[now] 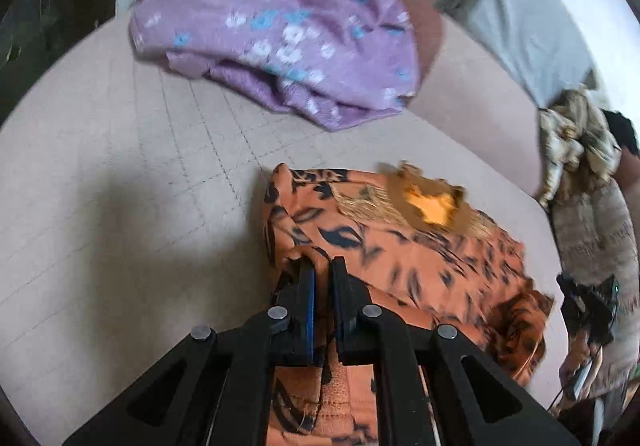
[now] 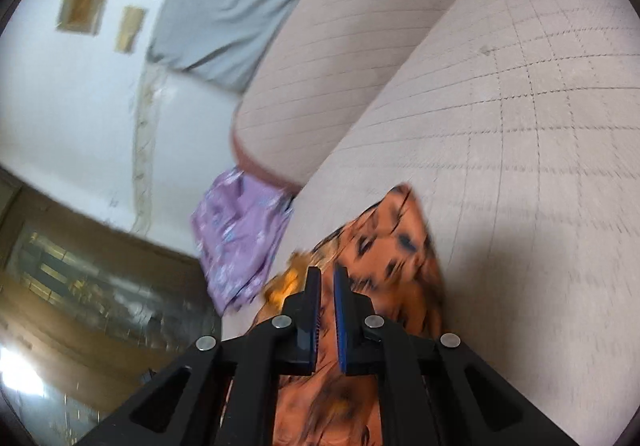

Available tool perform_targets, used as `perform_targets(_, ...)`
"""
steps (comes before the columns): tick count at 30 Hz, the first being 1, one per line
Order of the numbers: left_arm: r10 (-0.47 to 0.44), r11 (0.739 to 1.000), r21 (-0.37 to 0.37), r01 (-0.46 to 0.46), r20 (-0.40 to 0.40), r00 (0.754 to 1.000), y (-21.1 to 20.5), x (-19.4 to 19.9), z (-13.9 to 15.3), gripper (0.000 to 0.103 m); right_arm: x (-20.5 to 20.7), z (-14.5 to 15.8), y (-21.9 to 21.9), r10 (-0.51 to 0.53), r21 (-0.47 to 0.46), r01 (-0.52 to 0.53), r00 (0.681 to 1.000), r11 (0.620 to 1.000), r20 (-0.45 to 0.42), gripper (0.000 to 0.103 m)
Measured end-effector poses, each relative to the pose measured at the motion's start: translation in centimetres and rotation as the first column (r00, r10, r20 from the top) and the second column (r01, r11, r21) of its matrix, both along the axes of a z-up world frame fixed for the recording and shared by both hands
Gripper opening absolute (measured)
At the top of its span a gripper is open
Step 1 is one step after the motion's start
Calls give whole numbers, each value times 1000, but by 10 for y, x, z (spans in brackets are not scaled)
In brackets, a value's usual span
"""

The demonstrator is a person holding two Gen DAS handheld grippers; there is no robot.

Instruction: Fold small clothes

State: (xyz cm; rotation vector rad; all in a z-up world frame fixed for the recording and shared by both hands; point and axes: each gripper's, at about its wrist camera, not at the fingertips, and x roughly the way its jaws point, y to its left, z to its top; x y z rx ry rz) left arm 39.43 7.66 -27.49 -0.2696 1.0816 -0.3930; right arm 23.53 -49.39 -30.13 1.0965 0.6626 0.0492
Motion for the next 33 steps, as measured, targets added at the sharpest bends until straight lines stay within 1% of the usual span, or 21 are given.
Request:
perform_targets(2,9,1000,-16,-9,-9,1000,-4,6,-8,8,10,-6,-3,10,-11,-10,1000,1000,-9,7)
perform_targets(4,1,1000,-10,-1,19,1000,-6,2,-10,8,9,-5,1,37,-45,-36,999,998,11,7)
perform_targets(5,0,1000,-6,0,29,1000,-6,-1,-10,8,6,-4,1,50,-57,-49,999,997,10,11)
perform_targets(6,4,1000,-11,-4,34,999,-4,-3,-11,8,5,-4,3,62,-65,-61,998,996,4,11)
perform_targets(10,41,998,-57,-39,37,998,5,-13,-8,8,7,-1,13,91,-88,-93,996,992,-25,12)
perform_targets(11,45,997,-62,-43,42,998,6,-14,-5,8,7,-1,17,102,-98,-105,994,990,-33,21)
perform_targets(12,47,997,-63,-44,50,998,6,-17,-3,8,9,1,23,119,-119,-124,992,985,-48,47)
perform_targets(14,45,997,-61,-41,56,997,6,-20,0,8,14,5,36,153,-177,-161,986,971,-59,87)
perform_targets(16,42,998,-56,-39,54,998,5,-20,1,8,23,15,50,166,-268,-170,985,949,-34,87)
perform_targets(18,42,998,-54,-39,45,998,5,-19,1,8,38,21,63,201,-341,-204,979,918,-43,87)
perform_targets(20,45,998,-54,-43,34,998,4,-17,1,8,59,20,74,236,-396,-252,968,883,-89,86)
perform_targets(21,45,998,-55,-43,31,999,4,-17,1,8,72,15,79,255,-420,-289,957,860,-136,84)
perform_targets(22,44,998,-53,-43,29,999,3,-16,1,8,80,10,82,273,-428,-321,947,845,-171,79)
perform_targets(23,42,998,-47,-40,28,999,2,-15,1,8,88,3,86,298,-433,-363,931,825,-211,47)
perform_targets(24,39,998,-42,-38,27,999,1,-15,2,8,96,-6,93,331,-441,-427,901,790,-279,11)
perform_targets(25,33,999,-39,-31,29,999,0,-14,3,8,98,-10,98,339,-458,-457,885,762,-319,10)
perform_targets(27,27,998,-49,-26,24,999,1,-11,7,8,92,-2,103,325,-519,-445,894,730,-309,7)
perform_targets(28,27,998,-55,-26,23,999,3,-8,9,8,86,9,99,298,-550,-406,913,729,-279,7)
perform_targets(29,27,998,-62,-26,24,999,4,-5,11,8,82,19,93,276,-559,-365,930,744,-241,7)
perform_targets(31,34,997,-77,-32,17,999,6,5,15,8,77,39,68,210,-546,-256,967,797,-148,7)
perform_targets(33,48,997,-63,-47,18,999,6,19,15,8,81,46,42,125,-538,-164,986,827,-109,7)
